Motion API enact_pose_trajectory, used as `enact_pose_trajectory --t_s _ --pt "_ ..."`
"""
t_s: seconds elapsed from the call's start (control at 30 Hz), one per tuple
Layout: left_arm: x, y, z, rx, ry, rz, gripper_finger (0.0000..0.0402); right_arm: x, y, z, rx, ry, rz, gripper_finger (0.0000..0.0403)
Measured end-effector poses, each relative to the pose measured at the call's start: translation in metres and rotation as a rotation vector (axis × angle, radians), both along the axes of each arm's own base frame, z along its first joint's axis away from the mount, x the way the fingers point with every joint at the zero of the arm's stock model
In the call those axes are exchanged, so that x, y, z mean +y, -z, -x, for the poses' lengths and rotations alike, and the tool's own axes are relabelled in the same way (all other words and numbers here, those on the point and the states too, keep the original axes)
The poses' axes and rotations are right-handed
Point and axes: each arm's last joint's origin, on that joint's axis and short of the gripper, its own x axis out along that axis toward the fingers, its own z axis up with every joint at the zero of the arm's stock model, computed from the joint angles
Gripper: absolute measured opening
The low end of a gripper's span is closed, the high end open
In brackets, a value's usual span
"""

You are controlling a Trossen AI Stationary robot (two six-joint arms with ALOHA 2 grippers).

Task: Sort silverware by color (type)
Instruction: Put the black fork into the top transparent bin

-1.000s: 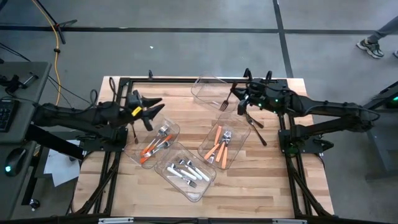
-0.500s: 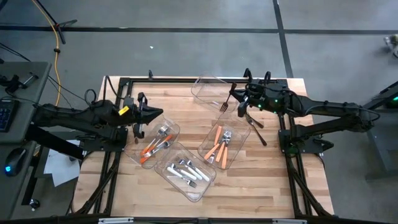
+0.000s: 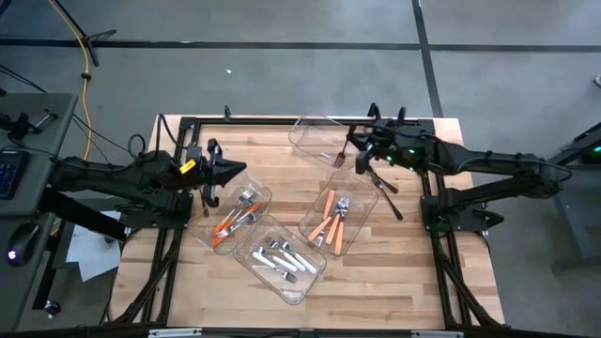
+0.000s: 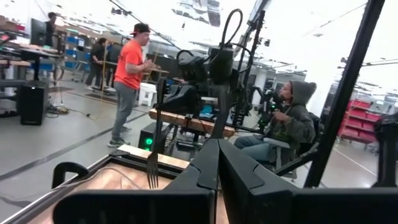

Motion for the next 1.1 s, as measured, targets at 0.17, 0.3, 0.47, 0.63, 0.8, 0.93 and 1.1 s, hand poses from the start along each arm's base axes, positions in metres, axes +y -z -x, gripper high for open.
enact_pose_trajectory --t_s 0.17,0.3,0.47,0.63,0.8,0.93,1.1 --pt "0.001 0.0 0.0 0.0 -0.016 0.003 0.0 -0.019 -0.007 -0.024 0.241 0.01 0.026 0.0" --pt "0.001 0.0 0.0 0.001 -0.016 0.003 0.0 -0.043 -0.011 -0.053 0.415 -0.046 0.091 0.0" --pt "0.001 0.0 0.0 0.002 -0.016 0.004 0.0 -0.084 0.001 -0.086 0.574 -0.102 0.069 0.0" --pt "0.001 0.0 0.0 0.002 -0.016 0.004 0.0 -0.13 0.032 -0.106 0.725 -0.123 -0.056 0.0" --pt "0.001 0.0 0.0 0.002 -0.029 0.006 0.0 -0.164 0.071 -0.121 0.789 -0.17 -0.238 0.0" --pt "0.002 0.0 0.0 0.004 -0.08 0.016 0.0 -0.183 0.093 -0.131 0.823 -0.182 -0.307 0.0" --pt "0.003 0.0 0.0 0.004 -0.088 0.018 0.0 -0.198 0.112 -0.14 0.868 -0.179 -0.359 0.0"
